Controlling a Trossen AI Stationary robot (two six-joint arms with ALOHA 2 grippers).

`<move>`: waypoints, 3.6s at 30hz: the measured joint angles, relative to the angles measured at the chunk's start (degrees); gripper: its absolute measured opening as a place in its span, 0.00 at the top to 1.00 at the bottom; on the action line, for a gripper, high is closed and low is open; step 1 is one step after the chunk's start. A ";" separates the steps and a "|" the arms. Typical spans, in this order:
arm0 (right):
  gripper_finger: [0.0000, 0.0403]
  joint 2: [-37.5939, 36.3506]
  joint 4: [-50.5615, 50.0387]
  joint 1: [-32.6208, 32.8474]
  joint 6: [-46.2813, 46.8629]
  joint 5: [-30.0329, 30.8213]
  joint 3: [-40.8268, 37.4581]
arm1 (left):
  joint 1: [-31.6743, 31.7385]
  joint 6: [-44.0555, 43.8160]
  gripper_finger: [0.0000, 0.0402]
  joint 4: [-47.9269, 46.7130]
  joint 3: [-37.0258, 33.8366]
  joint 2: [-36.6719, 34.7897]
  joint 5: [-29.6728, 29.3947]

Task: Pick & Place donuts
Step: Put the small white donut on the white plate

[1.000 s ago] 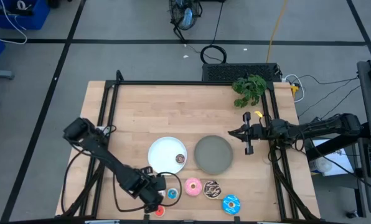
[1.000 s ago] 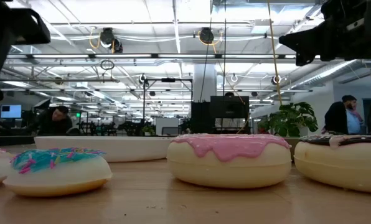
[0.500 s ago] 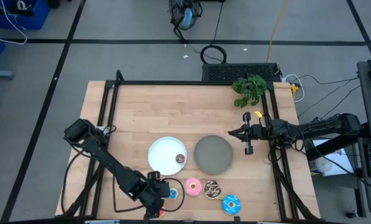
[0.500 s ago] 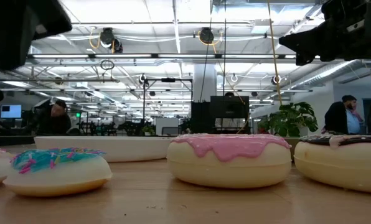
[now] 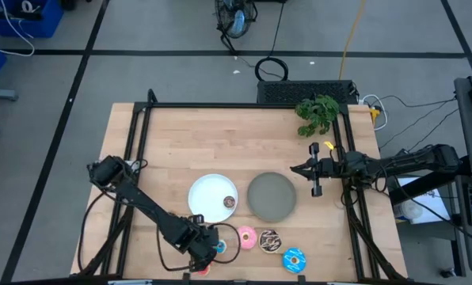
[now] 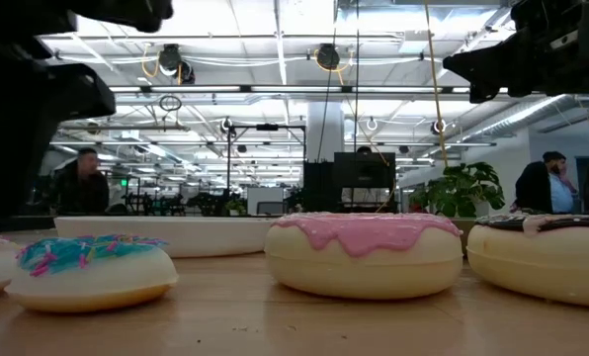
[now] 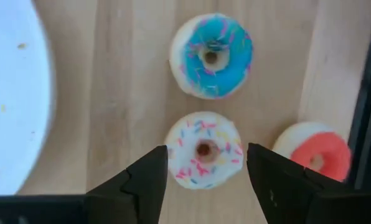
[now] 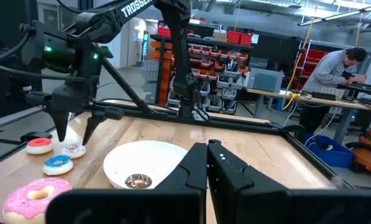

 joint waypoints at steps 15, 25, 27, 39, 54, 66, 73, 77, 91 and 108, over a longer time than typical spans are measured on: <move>1.00 0.02 -0.55 0.00 0.03 0.01 0.00 | 1.42 3.55 0.53 -2.81 0.00 0.00 1.64; 1.00 0.00 -0.50 -0.02 0.39 0.01 0.00 | 1.42 4.59 0.49 -2.81 0.00 0.00 -0.64; 1.00 0.00 -0.50 0.00 0.37 0.01 0.00 | 1.42 4.57 0.50 -2.73 0.00 0.12 -0.52; 1.00 0.00 -0.24 -0.02 0.24 0.01 0.00 | 1.63 5.20 0.54 -2.15 0.00 1.77 0.40; 1.00 0.01 -0.09 -0.02 -1.07 0.03 0.00 | 1.52 5.20 0.54 -1.50 0.00 3.08 1.32; 1.00 0.00 -0.09 0.00 -1.07 0.03 0.00 | 1.63 6.75 0.64 -1.50 0.00 3.10 1.67; 1.00 0.01 -0.11 0.00 -1.07 0.03 0.00 | 1.76 8.00 0.89 -1.42 0.00 3.10 3.61; 1.00 0.00 -0.13 -0.01 -1.07 0.03 0.00 | 1.74 8.55 0.97 -1.37 0.00 3.10 3.82; 1.00 0.04 -0.26 -0.01 -1.07 0.03 0.00 | 2.21 11.24 0.98 -7.71 2.95 -0.29 1.46; 1.00 0.20 -1.08 -0.01 -0.63 0.03 0.00 | 14.87 18.34 0.94 -28.45 6.21 -13.92 -8.83</move>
